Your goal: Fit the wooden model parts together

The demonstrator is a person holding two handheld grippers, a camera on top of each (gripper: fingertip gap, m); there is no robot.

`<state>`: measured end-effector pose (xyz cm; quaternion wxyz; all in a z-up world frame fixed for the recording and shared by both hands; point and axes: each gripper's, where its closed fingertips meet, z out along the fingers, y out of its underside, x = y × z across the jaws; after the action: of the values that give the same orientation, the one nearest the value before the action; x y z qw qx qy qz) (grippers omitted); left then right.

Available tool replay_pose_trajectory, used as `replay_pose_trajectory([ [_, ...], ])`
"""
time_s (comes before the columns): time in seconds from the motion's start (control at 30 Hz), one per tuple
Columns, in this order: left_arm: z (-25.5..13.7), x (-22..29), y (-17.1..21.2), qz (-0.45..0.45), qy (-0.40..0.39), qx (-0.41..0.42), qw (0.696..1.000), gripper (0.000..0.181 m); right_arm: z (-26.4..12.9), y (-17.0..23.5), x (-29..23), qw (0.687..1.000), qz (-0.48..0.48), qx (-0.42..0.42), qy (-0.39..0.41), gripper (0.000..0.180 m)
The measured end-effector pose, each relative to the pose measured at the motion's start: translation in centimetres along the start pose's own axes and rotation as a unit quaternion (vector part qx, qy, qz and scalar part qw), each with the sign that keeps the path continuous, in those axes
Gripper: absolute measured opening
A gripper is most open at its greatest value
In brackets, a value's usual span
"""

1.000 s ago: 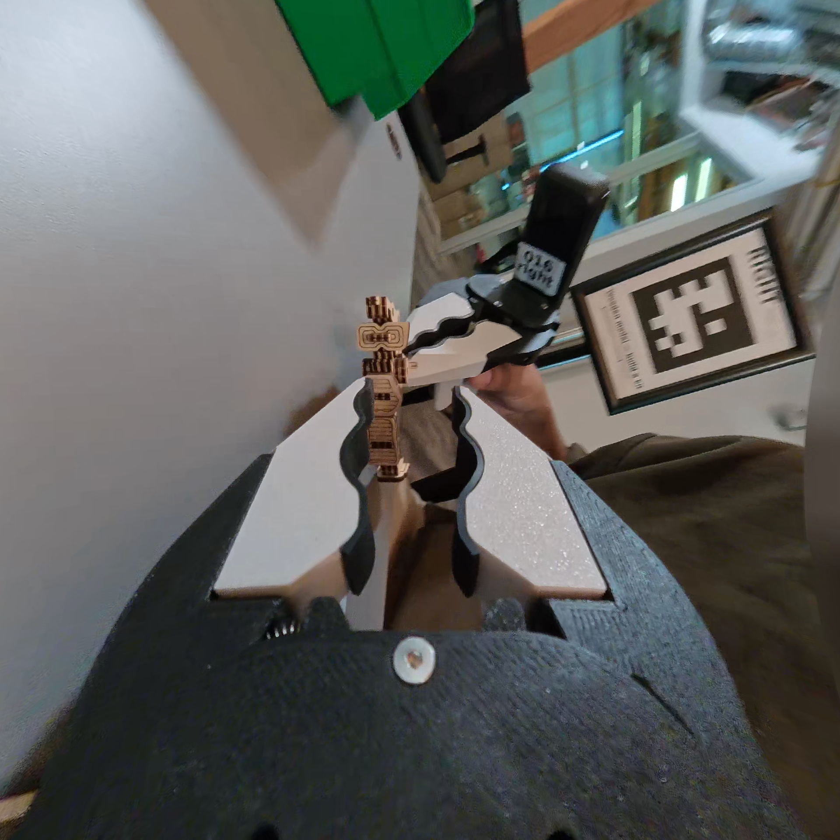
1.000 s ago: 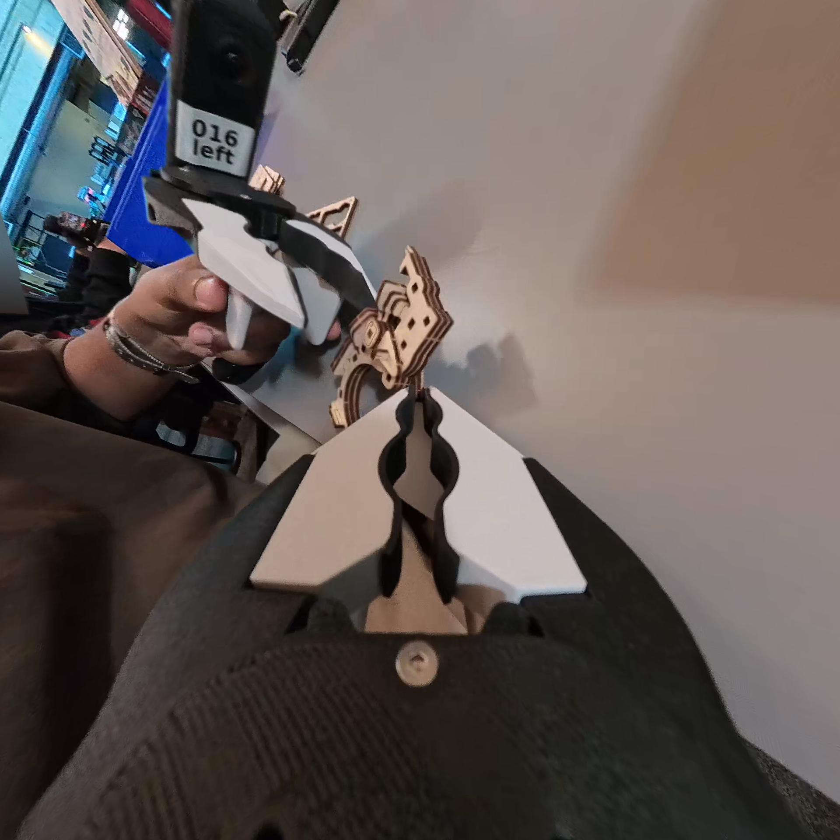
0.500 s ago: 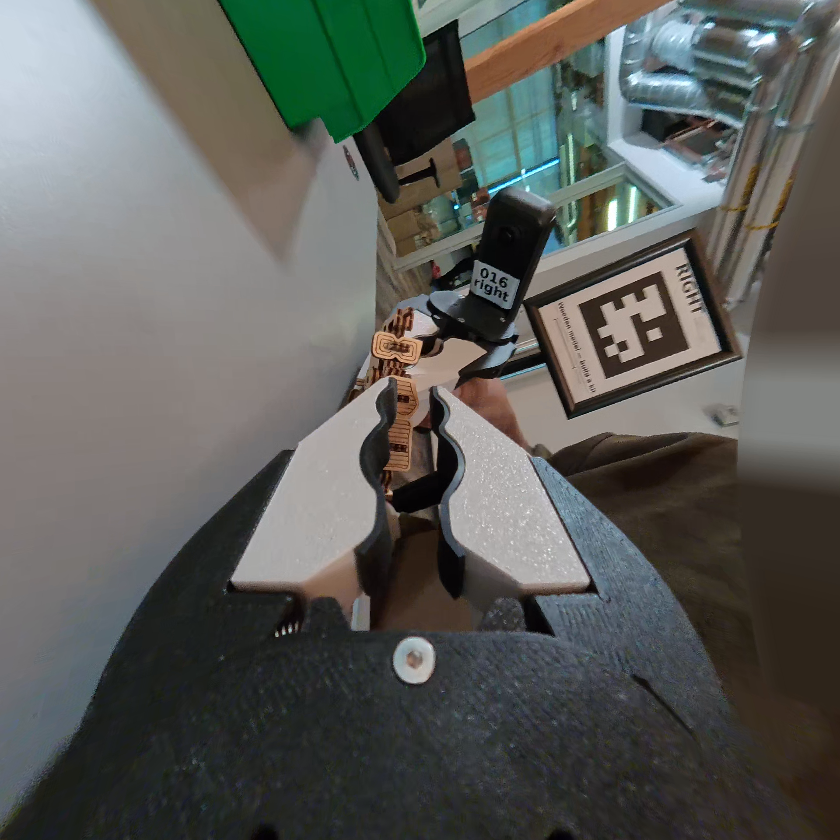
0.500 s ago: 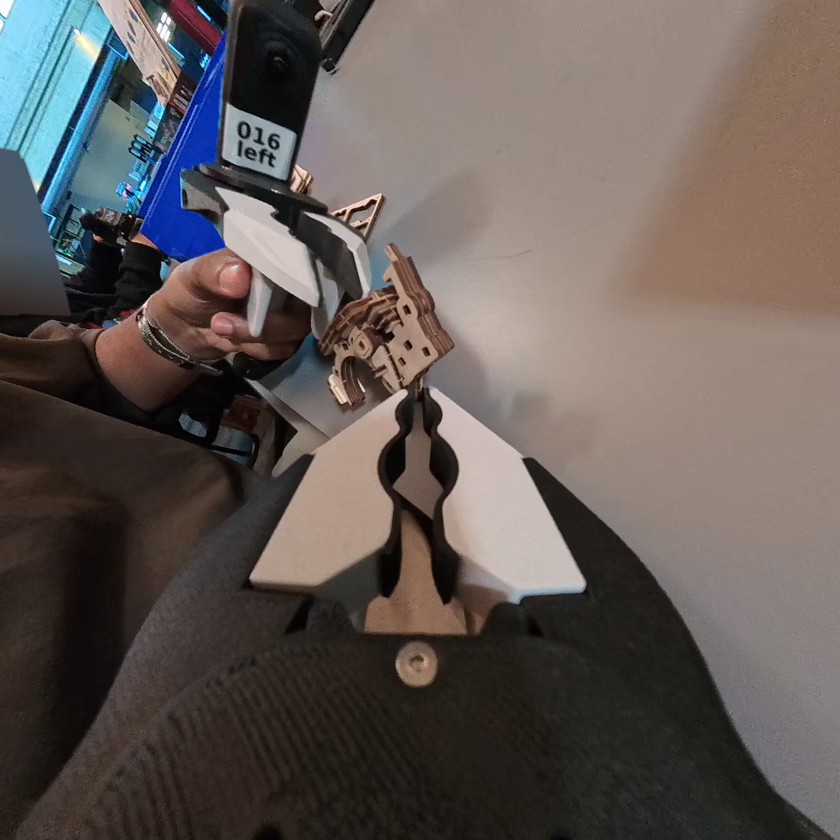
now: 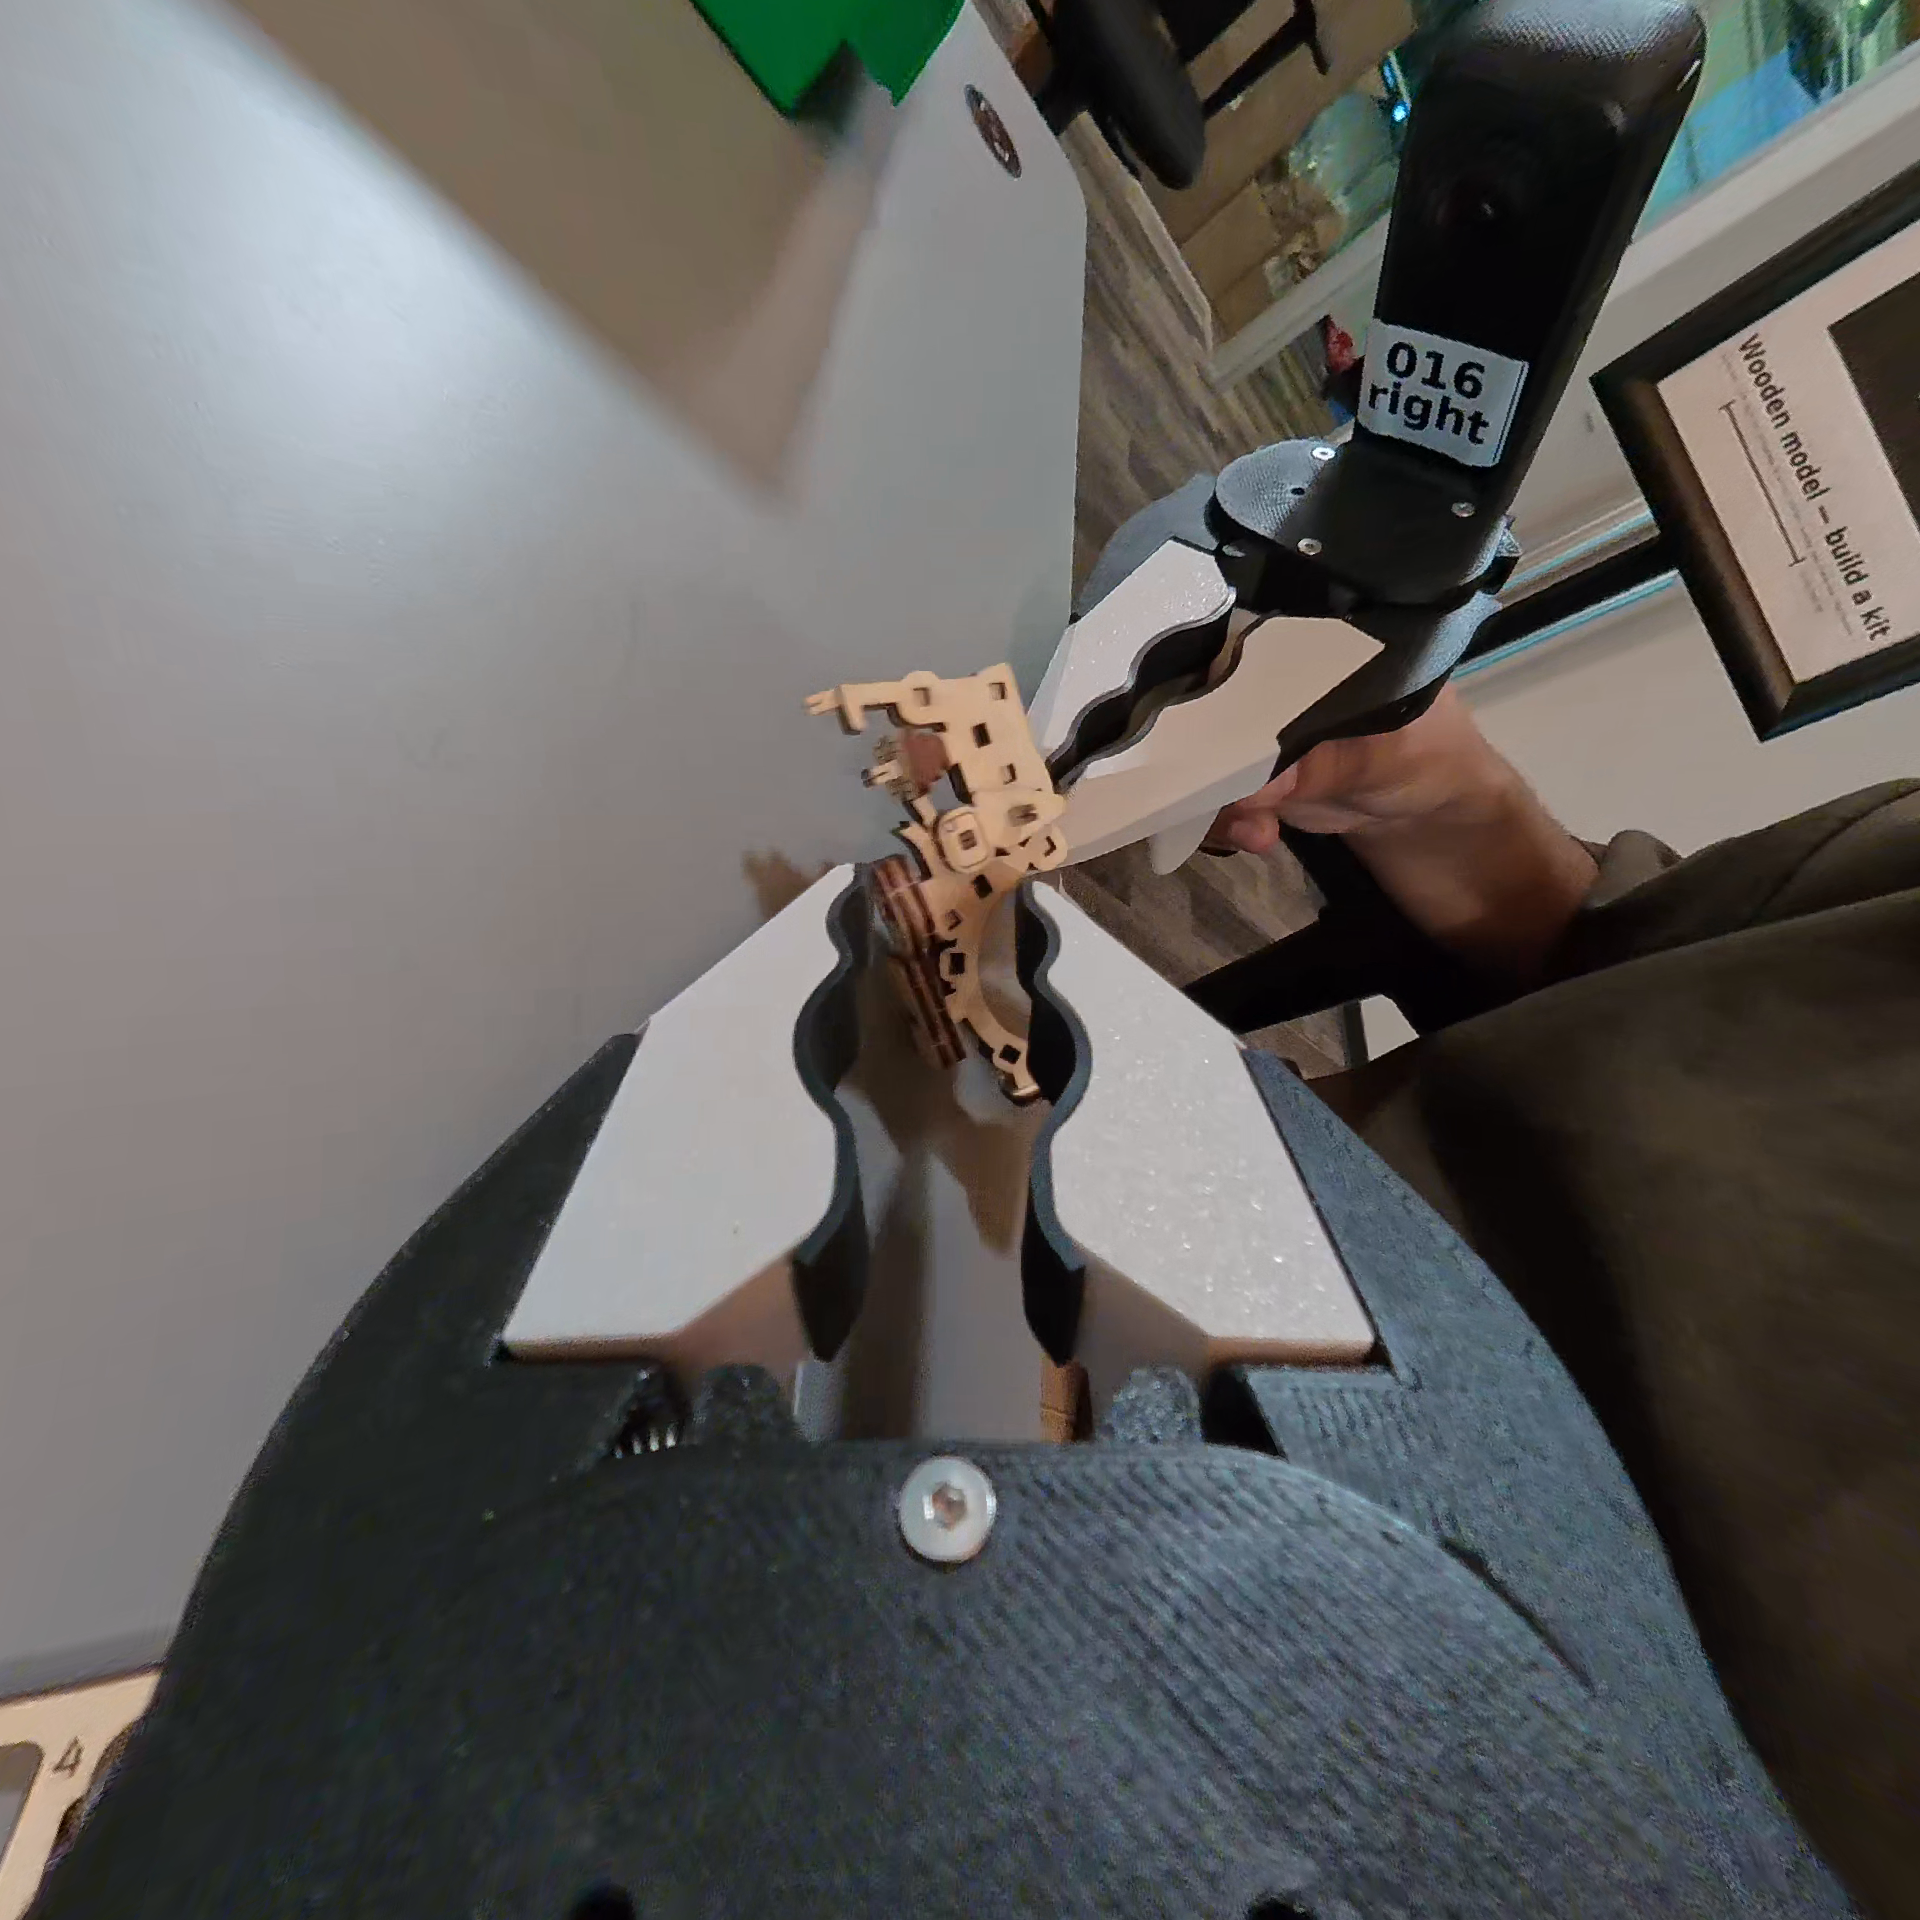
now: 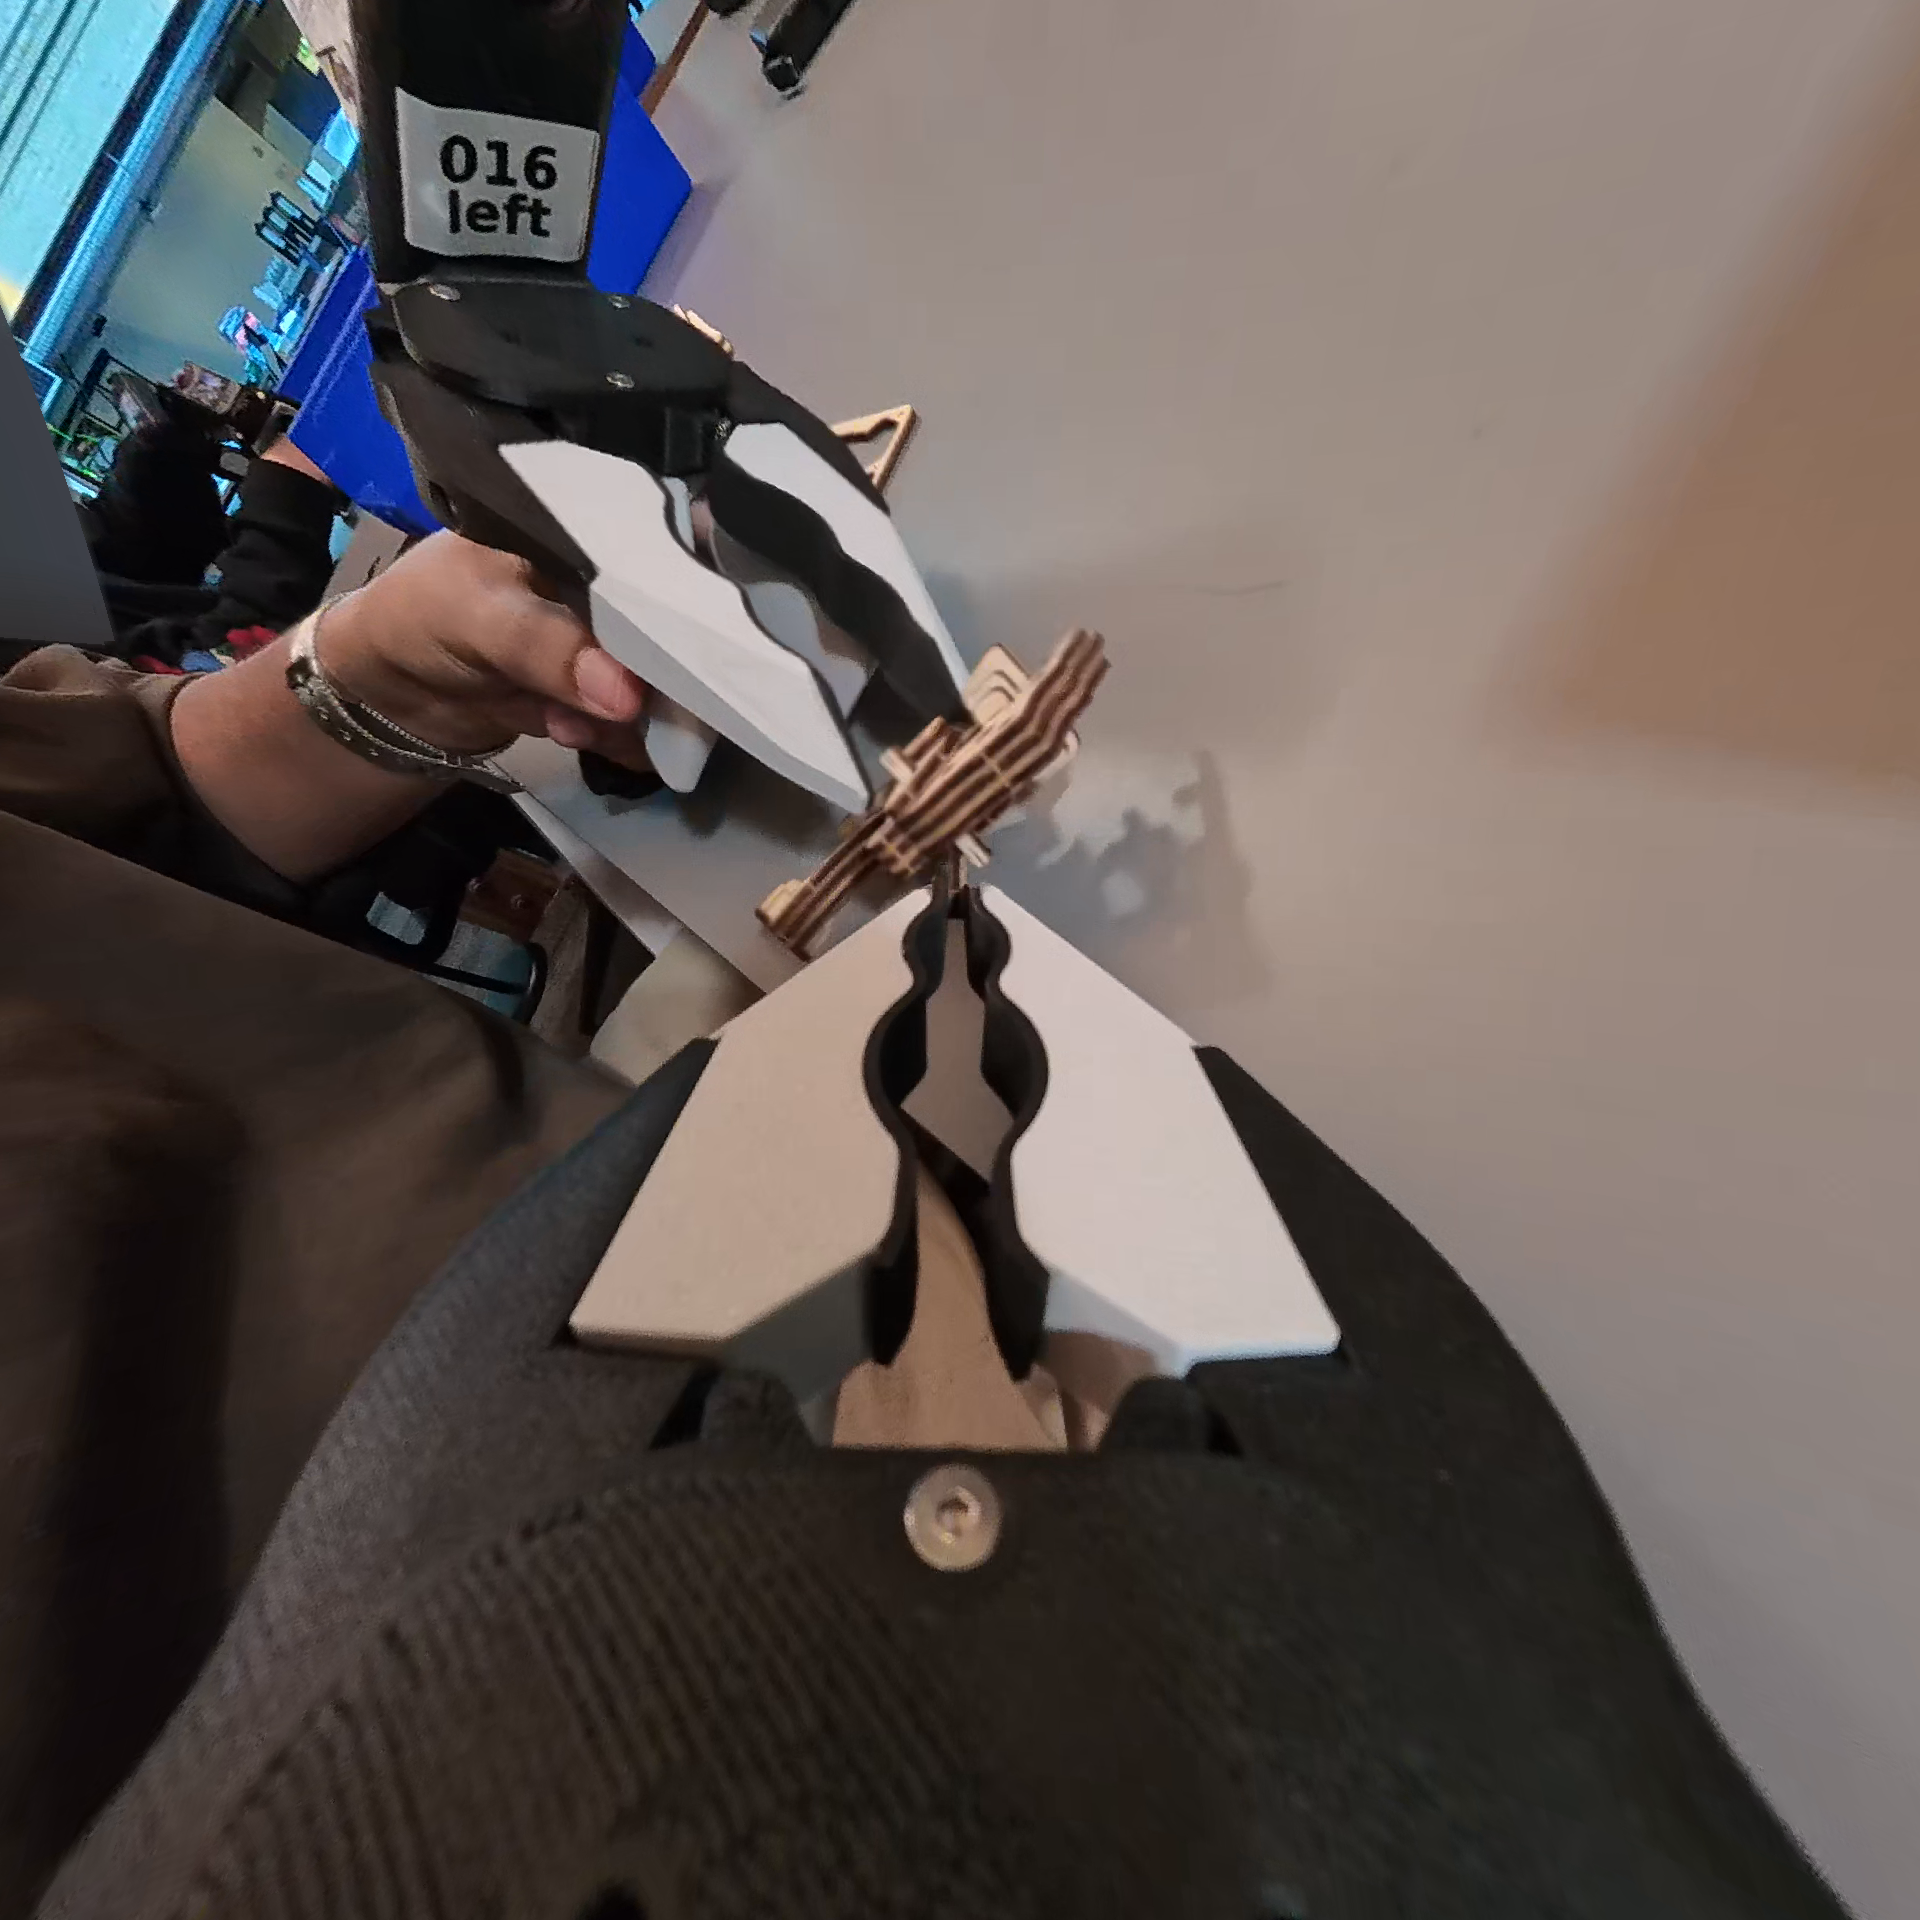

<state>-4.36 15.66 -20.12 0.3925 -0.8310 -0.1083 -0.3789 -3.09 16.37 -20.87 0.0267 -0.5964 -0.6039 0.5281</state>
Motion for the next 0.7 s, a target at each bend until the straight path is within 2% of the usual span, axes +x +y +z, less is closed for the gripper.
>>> replay_pose_trajectory([
  [0.1,0.1,0.2,-0.1,0.012,0.000,0.006,1.000,0.030,-0.1,-0.5,-0.4,1.000,-0.002,0.013,-0.009,0.002],
  [0.33,-0.2,1.2,-1.0,0.015,0.031,0.038,0.999,0.028,-0.8,-2.1,-1.5,0.997,0.000,0.063,-0.046,0.001],
  [0.57,-1.6,4.0,-3.4,-0.070,0.180,0.123,0.974,0.031,-1.8,-3.8,-3.7,0.988,-0.017,0.117,-0.104,0.001],
  [0.7,-1.7,5.0,-3.4,-0.092,0.227,0.123,0.962,0.032,-2.0,-4.4,-4.5,0.983,-0.022,0.136,-0.118,0.001],
])
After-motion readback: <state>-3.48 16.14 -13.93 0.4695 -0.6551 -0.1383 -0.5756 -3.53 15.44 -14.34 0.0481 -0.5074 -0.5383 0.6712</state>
